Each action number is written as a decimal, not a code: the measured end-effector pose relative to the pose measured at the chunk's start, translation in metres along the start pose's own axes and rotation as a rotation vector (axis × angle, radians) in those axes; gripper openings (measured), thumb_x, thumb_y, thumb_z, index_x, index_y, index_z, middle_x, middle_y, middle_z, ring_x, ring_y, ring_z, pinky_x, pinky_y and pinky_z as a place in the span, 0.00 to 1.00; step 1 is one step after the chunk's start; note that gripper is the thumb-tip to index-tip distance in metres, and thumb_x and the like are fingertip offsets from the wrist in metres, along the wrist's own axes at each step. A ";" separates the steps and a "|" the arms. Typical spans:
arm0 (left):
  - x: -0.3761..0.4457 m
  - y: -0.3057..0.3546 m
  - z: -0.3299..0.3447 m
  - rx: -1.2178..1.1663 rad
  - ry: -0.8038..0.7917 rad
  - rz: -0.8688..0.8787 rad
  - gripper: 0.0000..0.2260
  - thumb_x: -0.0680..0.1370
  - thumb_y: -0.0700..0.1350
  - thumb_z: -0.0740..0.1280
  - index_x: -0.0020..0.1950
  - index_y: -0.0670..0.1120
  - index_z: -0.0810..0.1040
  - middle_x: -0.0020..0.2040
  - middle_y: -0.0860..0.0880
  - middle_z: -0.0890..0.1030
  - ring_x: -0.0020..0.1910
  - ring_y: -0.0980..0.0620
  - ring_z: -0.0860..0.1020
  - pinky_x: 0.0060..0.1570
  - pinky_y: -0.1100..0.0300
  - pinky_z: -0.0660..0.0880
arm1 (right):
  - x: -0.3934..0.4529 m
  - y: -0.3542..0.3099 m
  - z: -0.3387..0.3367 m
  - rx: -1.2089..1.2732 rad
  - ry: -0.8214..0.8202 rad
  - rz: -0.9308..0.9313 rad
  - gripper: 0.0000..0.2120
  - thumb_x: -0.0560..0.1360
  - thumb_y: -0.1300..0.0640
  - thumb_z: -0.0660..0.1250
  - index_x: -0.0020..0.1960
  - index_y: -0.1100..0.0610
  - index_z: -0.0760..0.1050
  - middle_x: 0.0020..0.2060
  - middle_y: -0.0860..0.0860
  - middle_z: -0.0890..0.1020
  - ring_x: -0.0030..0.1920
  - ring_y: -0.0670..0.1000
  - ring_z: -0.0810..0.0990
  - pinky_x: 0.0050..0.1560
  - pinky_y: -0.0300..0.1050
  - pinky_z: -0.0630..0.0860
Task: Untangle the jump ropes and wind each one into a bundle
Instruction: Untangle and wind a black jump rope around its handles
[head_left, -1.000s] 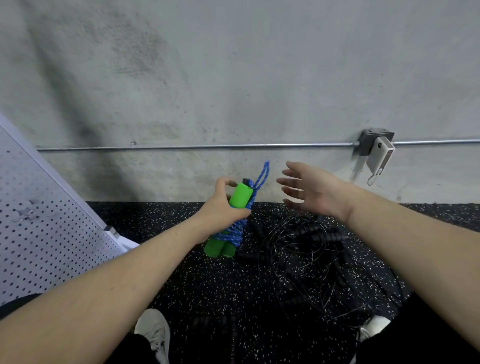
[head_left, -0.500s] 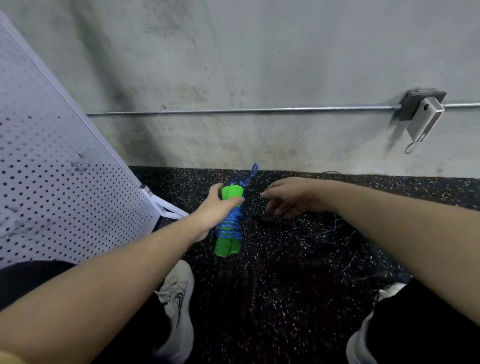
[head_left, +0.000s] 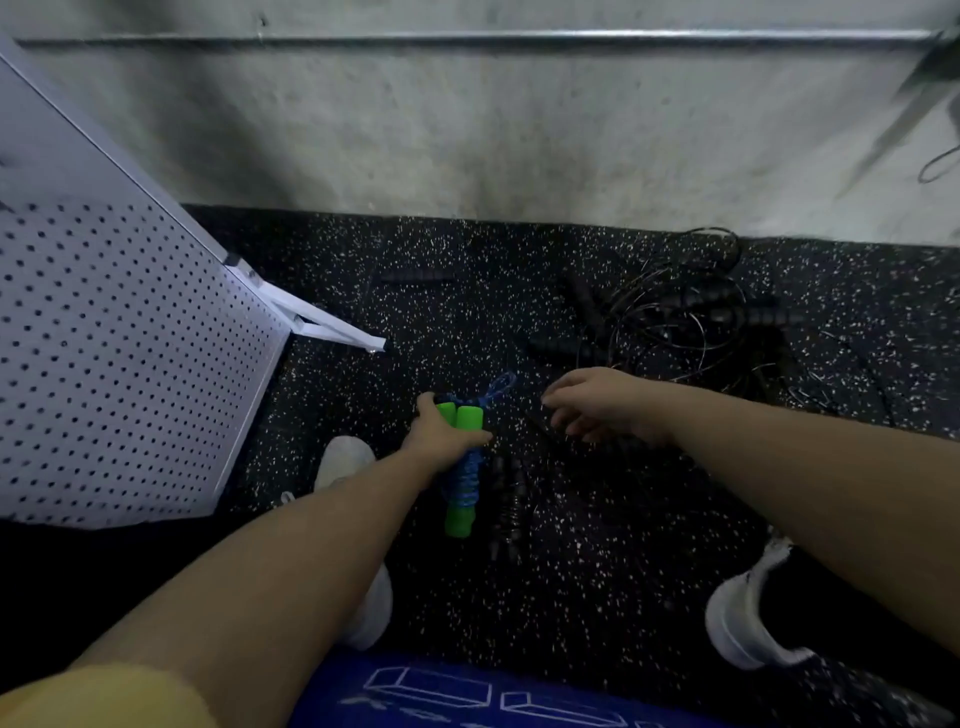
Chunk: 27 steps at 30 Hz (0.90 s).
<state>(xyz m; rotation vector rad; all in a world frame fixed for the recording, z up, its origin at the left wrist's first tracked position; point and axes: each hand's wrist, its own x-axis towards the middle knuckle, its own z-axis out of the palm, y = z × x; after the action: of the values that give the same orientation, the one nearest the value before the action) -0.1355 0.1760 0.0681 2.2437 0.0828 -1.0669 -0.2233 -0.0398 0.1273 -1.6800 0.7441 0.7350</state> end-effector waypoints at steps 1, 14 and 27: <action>0.006 -0.010 0.004 0.016 -0.009 -0.032 0.51 0.71 0.52 0.81 0.81 0.49 0.47 0.74 0.40 0.68 0.67 0.39 0.73 0.67 0.45 0.73 | 0.007 0.008 0.002 0.003 -0.018 0.027 0.10 0.81 0.52 0.65 0.61 0.53 0.76 0.51 0.53 0.83 0.41 0.49 0.79 0.37 0.42 0.76; 0.044 -0.008 0.032 0.496 0.168 0.098 0.33 0.77 0.66 0.67 0.74 0.47 0.67 0.71 0.43 0.67 0.66 0.39 0.71 0.63 0.47 0.72 | 0.056 0.046 0.008 0.050 -0.011 0.088 0.10 0.81 0.54 0.65 0.61 0.55 0.77 0.48 0.52 0.82 0.41 0.49 0.79 0.40 0.42 0.76; 0.122 0.076 0.070 0.501 0.078 0.451 0.18 0.79 0.43 0.68 0.69 0.47 0.73 0.67 0.47 0.74 0.63 0.47 0.74 0.64 0.51 0.72 | 0.135 0.037 -0.024 0.215 0.197 -0.008 0.13 0.78 0.60 0.68 0.62 0.55 0.76 0.48 0.53 0.81 0.42 0.50 0.80 0.41 0.44 0.80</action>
<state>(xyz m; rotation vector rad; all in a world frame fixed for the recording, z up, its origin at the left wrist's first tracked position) -0.0771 0.0501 -0.0114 2.5604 -0.6962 -0.8105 -0.1682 -0.0851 0.0044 -1.5716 0.9202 0.4692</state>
